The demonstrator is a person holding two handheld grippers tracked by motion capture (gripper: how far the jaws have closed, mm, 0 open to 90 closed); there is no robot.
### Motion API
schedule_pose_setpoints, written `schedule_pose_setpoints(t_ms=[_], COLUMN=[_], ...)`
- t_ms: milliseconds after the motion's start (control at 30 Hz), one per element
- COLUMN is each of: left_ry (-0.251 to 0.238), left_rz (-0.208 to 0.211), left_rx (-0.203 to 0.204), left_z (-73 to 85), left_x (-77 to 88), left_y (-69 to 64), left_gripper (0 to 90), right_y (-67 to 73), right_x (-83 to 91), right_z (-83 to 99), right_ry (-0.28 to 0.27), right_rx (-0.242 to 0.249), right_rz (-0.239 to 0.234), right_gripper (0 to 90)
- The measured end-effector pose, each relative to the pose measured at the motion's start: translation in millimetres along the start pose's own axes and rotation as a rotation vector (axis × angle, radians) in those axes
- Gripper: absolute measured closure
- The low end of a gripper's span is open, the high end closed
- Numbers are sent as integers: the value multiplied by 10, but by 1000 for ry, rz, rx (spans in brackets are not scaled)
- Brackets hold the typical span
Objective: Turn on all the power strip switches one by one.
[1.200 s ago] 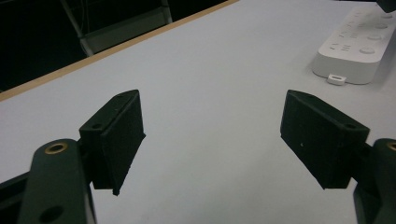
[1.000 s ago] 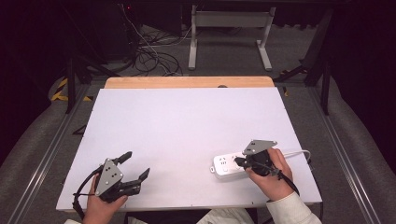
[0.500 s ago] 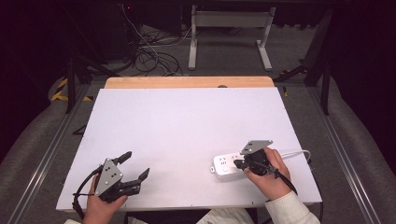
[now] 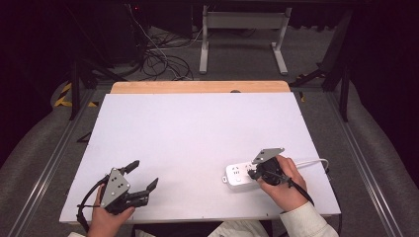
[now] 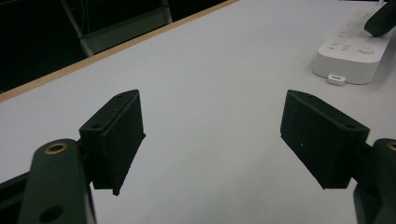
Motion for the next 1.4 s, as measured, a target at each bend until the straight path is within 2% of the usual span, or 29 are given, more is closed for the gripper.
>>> schedule_pose_setpoints(t_ms=[433, 767, 833, 867, 933, 967, 1000, 1033, 1067, 1133, 1233, 1400], left_ry=[0, -2, -5, -5, -4, -5, -6, -5, -4, 1, -3, 0], left_rz=[-3, -4, -1, -1, -1, -1, -1, -1, -2, -4, -1, -4], left_rx=[-8, -11, -2, -2, -5, -3, -2, 2, 2, -10, -7, -10], left_z=[-2, -5, -4, -5, -5, -5, -4, -4, -5, -6, -7, -5], left_x=[7, 10, 11, 12, 16, 16, 13, 8, 4, 4, 9, 4], left_y=[0, -5, -12, -11, -9, -7, -3, 0, 2, 0, -15, -2], left_gripper=[221, 221, 221, 221, 221, 221, 221, 221, 221, 221, 221, 221], right_y=[11, 56, 72, 72, 56, 44, 44, 49, 69, 106, 96, 95], right_x=[-16, -26, -22, -21, 11, 135, 135, 210, 263, 274, 221, 233], right_z=[6, -1, -9, -10, 0, -24, -24, -54, -76, -86, -60, -70], right_ry=[10, 23, 26, 19, -45, -137, -137, -179, -197, -200, -179, -188], right_rx=[2, 25, 32, 31, 9, -25, -25, -30, -21, -4, -16, -20], right_rz=[4, 43, 56, 58, 50, 32, 32, 37, 62, 78, 68, 60], right_gripper=[900, 900, 900, 900, 900, 900, 900, 900, 900, 900, 900, 900])
Point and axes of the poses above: each handheld gripper's, and its own axes: x roughly backward along the jaws, z roughly out of its underside, y roughly to its left, the point moved 2 cm from there along -x, roughly forward along the jaws, and after that the axes turned 12 degrees about z, right-handed, at the moved point
